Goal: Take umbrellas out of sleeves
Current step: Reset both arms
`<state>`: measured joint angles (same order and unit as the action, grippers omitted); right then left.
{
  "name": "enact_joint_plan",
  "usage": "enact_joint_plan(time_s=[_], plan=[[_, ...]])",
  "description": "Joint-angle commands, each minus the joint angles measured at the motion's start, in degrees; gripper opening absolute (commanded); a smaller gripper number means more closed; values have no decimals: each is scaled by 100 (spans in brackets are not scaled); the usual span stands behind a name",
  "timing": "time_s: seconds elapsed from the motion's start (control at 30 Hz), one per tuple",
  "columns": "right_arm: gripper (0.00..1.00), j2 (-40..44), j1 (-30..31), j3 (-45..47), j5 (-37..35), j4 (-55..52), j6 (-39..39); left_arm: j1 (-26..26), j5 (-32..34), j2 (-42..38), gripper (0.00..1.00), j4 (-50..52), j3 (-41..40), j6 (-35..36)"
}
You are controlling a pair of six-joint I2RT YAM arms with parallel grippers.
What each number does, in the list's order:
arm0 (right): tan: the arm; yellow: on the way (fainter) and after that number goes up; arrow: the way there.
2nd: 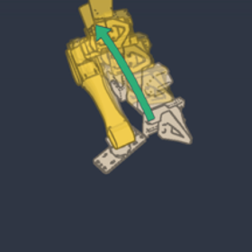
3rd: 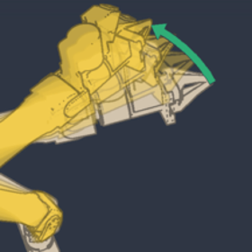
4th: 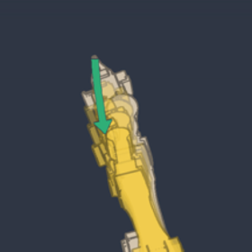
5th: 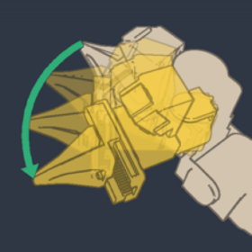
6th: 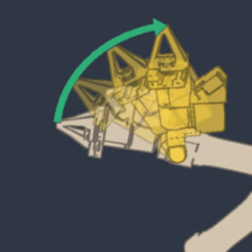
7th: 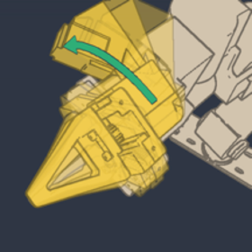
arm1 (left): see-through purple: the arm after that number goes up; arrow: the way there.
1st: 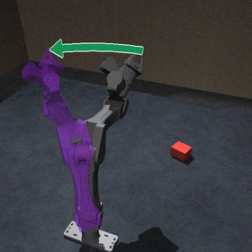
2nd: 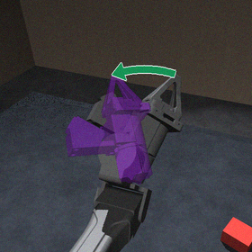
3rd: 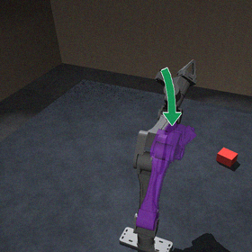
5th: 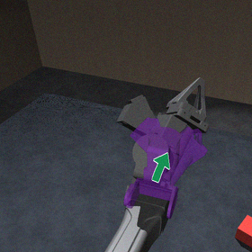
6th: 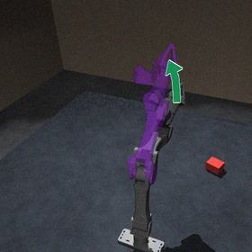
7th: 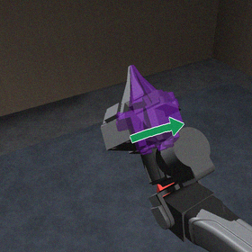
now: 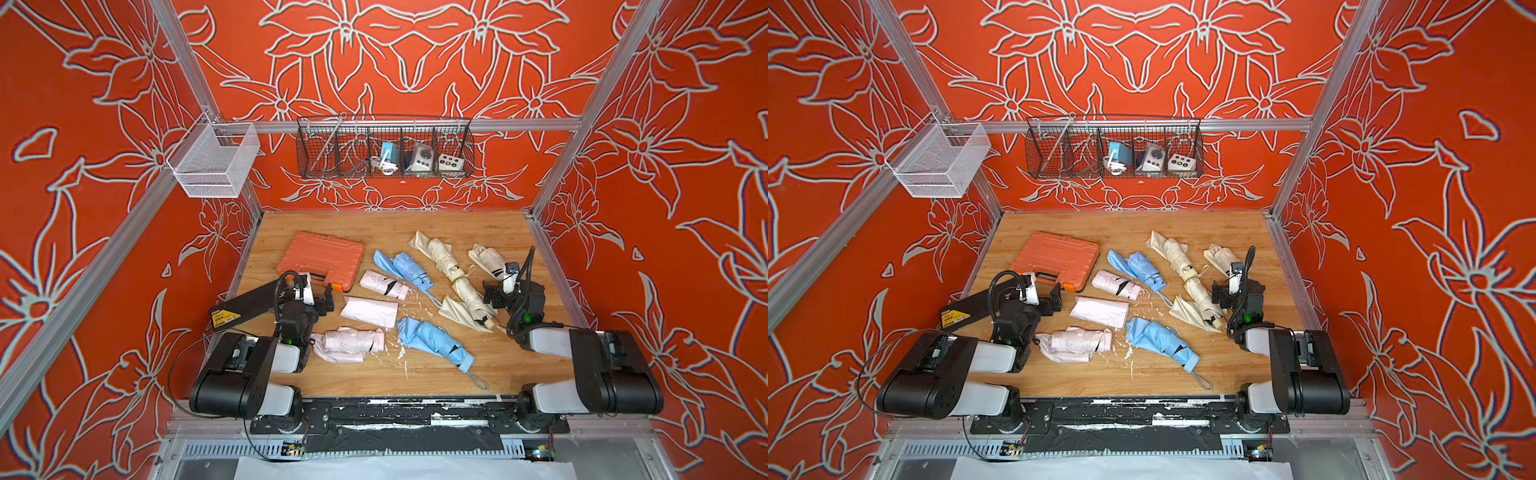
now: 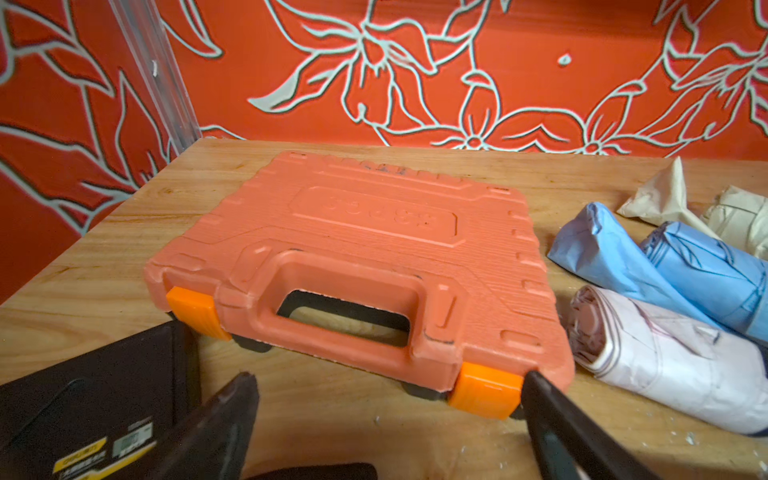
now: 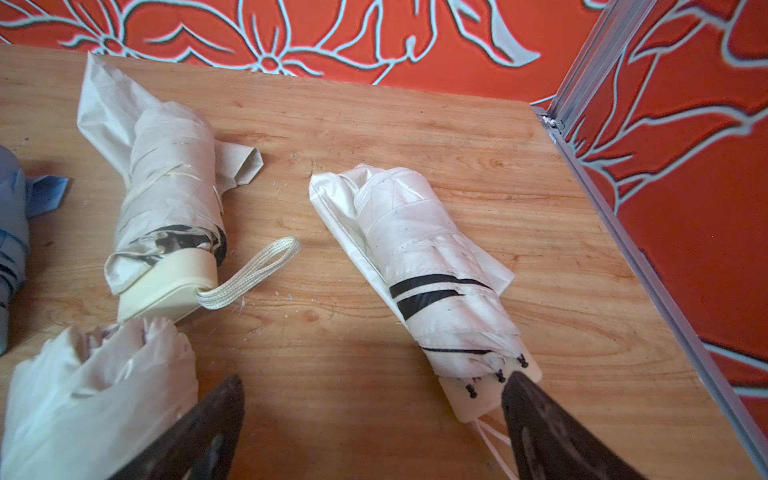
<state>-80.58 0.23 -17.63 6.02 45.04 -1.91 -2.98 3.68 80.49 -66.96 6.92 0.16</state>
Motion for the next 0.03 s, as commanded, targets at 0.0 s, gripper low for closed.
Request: enact_joint_plan(time_s=[0.0], plan=[[98, -42, -23, -43, -28, 172, -32, -17, -73, 12, 97, -203, 37, 133]])
